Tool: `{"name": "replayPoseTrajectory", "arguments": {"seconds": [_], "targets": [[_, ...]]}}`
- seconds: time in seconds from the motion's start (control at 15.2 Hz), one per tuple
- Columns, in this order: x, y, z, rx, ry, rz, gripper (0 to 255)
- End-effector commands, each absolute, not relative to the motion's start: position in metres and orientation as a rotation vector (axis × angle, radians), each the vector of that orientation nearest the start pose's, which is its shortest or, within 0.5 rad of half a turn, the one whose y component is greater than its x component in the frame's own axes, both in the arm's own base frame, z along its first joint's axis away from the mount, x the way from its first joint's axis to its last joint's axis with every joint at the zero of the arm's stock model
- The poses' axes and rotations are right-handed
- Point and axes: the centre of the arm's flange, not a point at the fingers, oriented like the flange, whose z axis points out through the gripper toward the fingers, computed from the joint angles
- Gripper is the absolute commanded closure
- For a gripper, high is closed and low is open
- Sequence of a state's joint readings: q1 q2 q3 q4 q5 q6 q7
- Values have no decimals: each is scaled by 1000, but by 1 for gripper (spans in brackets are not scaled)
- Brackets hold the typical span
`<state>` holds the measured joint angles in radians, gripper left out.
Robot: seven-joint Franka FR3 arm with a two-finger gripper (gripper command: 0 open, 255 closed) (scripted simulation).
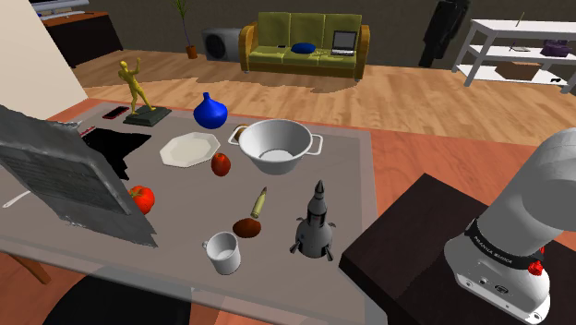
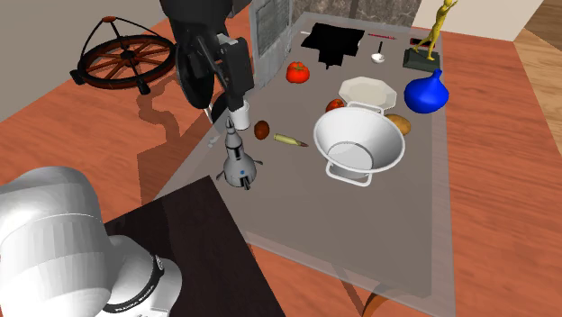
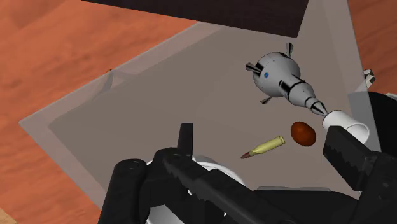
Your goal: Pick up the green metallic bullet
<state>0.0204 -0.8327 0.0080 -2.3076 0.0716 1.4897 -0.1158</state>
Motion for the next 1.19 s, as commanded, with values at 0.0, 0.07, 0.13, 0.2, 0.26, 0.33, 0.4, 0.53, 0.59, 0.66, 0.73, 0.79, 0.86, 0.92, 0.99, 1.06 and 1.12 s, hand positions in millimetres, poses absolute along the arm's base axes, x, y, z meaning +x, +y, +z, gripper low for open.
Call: {"name": "replayPoseTrajectory", "arguments": {"seconds": [0.0,0.07,0.13,0.2,0.26,0.33,0.4,0.53,0.59,0.66,0.73,0.79,0.86,0.92,0.99,1.06,1.12], "targets": [[285,17,620,-3068,-228,-27,0],[289,26,611,-3072,-195,-25,0],[293,34,601,-3075,-162,-22,0],[297,43,592,-3078,-129,-20,0],[302,51,582,-3080,-96,-17,0],[306,59,573,-3082,-63,-15,0],[311,67,563,-3084,-30,-13,0],[321,83,544,-3086,36,-8,0],[326,91,534,-3087,69,-5,0],[331,99,525,-3087,102,-3,0],[336,106,515,-3087,135,0,0],[342,114,505,-3087,169,2,0],[347,121,496,-3086,202,5,0],[353,128,486,-3085,235,7,0],[359,135,476,-3083,268,10,0],[365,142,466,-3082,301,12,0],[371,149,457,-3080,334,14,0]]}}
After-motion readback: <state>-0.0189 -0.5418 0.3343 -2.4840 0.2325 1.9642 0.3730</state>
